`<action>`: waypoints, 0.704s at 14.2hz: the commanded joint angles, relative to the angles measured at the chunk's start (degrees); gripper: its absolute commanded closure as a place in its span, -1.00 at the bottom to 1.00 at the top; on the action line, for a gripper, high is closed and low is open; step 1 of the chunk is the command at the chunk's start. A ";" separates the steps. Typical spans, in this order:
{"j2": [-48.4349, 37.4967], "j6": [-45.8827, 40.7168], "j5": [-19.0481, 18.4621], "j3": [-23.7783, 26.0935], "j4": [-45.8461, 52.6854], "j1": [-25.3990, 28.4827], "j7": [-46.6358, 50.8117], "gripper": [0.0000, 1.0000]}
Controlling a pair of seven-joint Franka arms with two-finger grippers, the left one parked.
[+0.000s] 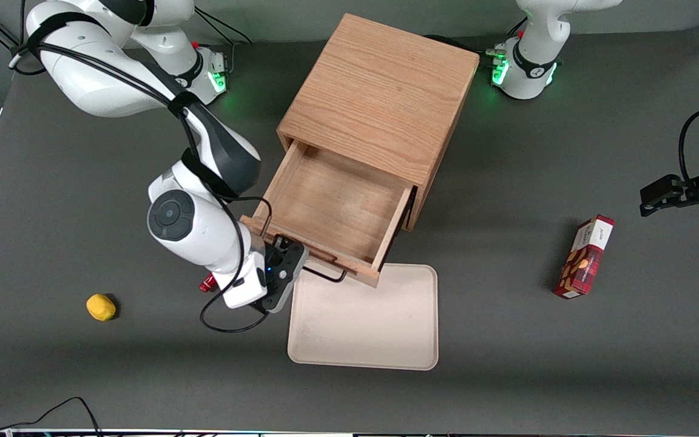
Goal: Open upper drawer
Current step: 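Pull the upper drawer outward from the cabinet with the right gripper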
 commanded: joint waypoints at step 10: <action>-6.51 -3.75 6.28 -0.04 3.89 0.65 23.80 -1.00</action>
